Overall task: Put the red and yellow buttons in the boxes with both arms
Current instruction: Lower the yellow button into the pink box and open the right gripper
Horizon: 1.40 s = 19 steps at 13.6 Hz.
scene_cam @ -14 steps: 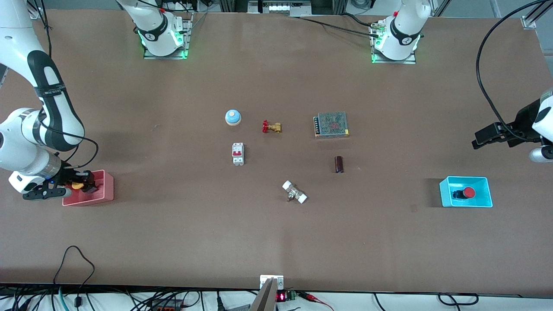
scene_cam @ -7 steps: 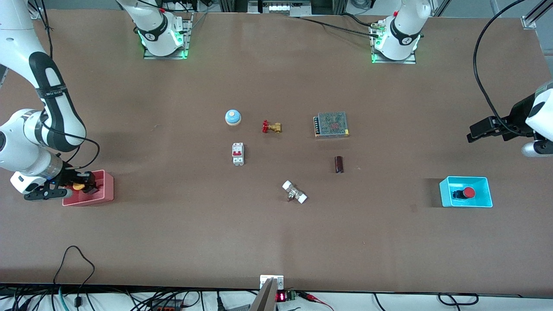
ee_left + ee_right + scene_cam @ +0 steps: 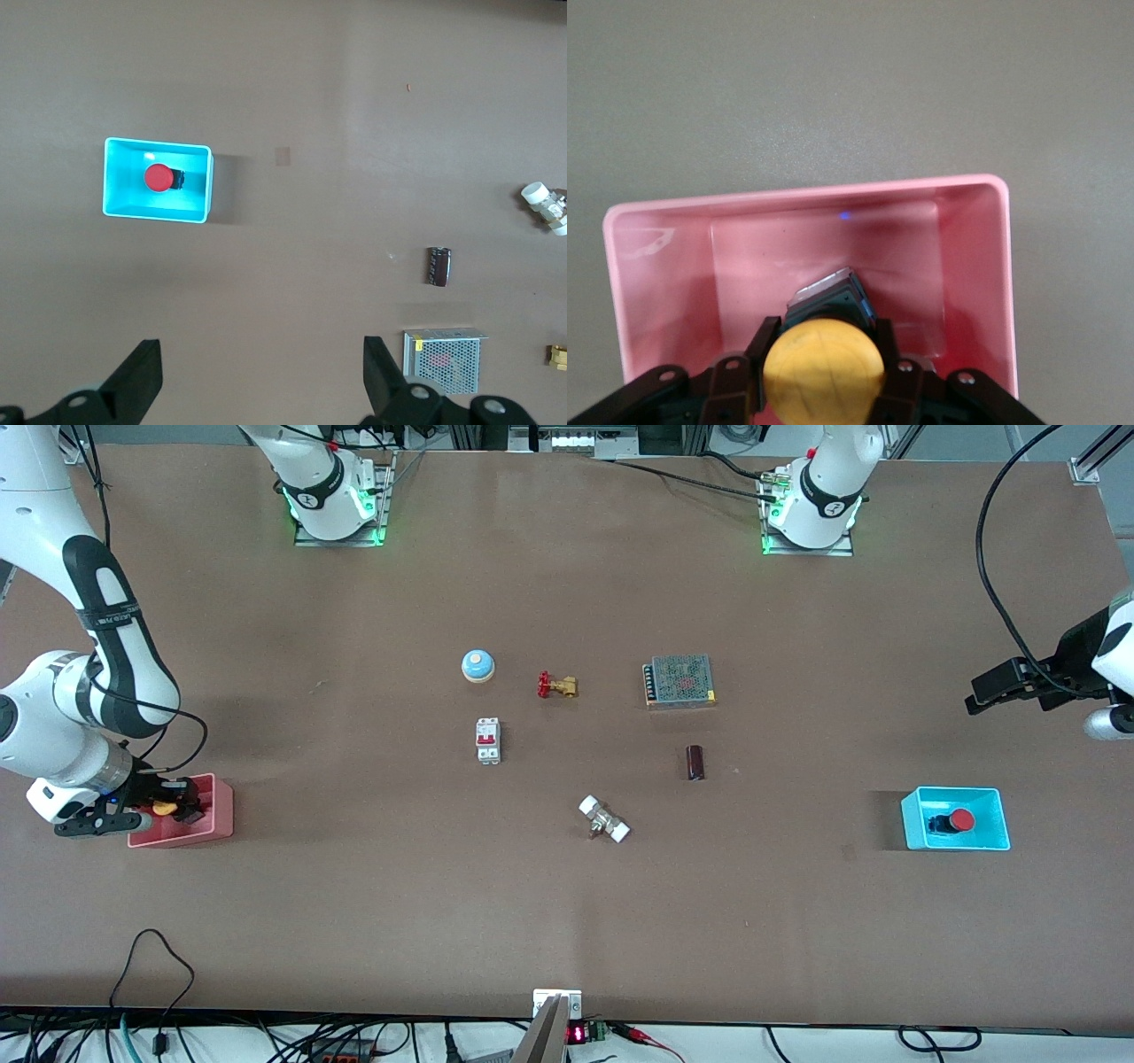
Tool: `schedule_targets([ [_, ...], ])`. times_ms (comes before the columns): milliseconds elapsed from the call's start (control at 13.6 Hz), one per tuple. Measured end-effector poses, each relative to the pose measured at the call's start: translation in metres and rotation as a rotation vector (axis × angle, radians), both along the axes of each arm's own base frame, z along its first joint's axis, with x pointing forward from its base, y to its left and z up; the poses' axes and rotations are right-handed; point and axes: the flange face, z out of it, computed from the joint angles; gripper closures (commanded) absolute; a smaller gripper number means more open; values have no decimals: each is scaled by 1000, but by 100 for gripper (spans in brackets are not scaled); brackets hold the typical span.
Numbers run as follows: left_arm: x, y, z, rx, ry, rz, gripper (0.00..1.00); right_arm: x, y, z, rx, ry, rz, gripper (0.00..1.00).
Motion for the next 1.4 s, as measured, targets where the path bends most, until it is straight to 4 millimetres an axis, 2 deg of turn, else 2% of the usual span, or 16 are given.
schedule_targets([
  [367, -4, -1, 3, -1, 16, -1, 0, 0, 0, -1, 1, 2, 0, 49],
  [588, -5, 1, 5, -1, 20, 1, 0, 0, 0, -3, 1, 4, -1, 27],
  [661, -6, 3, 5, -1, 22, 6, 0, 0, 0, -3, 2, 4, -1, 23],
  [734, -6, 7, 4, -1, 24, 13, 0, 0, 0, -3, 2, 4, -2, 12],
  [881, -6, 14, 4, -1, 25, 25, 0, 0, 0, -3, 2, 4, -2, 11],
  [1175, -6, 15, 4, -1, 25, 25, 0, 2, 0, 0, -1, -7, -3, 11],
  [1395, -7, 12, 5, -1, 23, 21, 0, 7, -1, 18, -7, -26, -1, 11],
])
